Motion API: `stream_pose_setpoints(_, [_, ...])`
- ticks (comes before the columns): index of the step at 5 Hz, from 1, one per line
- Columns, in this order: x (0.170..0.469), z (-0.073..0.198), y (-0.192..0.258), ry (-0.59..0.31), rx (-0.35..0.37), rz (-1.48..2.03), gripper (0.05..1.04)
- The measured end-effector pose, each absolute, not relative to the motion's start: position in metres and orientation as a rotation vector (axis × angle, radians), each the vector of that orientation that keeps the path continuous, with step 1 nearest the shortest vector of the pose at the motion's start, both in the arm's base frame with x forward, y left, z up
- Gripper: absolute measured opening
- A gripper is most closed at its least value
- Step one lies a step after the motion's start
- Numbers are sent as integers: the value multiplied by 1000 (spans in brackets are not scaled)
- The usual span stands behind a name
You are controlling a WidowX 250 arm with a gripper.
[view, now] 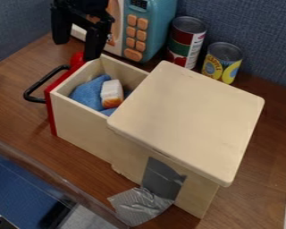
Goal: Close the drawer
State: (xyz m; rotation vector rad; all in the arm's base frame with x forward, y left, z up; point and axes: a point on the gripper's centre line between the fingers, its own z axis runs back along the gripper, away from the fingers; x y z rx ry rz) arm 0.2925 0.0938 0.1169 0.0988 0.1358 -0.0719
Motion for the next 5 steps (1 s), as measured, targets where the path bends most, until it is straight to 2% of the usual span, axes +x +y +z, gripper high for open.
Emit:
stream_pose_setpoints(1, [291,107,93,165,88,-81,1000])
stream_pose_setpoints(2, [285,103,117,146,63,-159,999])
stream_pose_setpoints(5, [258,107,185,27,-22,-454,1000])
